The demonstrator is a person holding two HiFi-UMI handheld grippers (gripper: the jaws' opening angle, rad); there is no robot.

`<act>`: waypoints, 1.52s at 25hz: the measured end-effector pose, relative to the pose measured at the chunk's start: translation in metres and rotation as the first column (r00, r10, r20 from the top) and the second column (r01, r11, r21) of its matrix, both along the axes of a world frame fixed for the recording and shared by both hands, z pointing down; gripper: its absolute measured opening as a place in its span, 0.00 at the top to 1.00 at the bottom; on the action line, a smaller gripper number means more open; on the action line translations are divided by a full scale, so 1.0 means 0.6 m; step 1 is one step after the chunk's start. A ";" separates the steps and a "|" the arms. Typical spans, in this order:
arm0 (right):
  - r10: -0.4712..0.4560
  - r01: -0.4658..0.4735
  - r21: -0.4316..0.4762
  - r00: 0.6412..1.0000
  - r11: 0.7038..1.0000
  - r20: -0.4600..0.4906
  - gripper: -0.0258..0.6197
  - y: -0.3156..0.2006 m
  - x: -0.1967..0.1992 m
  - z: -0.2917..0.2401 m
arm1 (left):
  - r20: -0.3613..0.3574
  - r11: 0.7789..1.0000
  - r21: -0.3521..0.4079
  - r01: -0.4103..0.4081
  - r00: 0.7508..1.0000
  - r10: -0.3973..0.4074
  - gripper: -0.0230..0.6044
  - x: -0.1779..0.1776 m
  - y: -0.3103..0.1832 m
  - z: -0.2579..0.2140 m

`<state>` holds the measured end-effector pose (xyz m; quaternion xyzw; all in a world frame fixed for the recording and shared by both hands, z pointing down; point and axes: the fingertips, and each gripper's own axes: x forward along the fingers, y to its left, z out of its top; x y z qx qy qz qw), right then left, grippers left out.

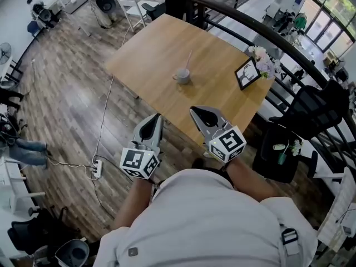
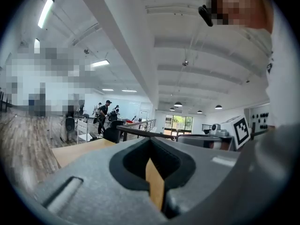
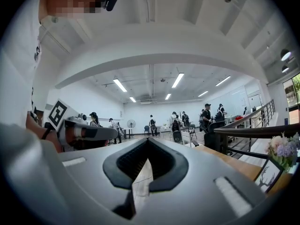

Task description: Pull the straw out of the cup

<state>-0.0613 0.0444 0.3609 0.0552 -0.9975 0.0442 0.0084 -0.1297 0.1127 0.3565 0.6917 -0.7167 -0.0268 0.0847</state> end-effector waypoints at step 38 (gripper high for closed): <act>0.384 -0.423 -0.189 0.899 0.886 -0.208 0.90 -0.441 -0.249 0.191 | -0.085 0.883 -0.128 -0.451 0.893 0.443 0.96 -0.268 -0.516 0.145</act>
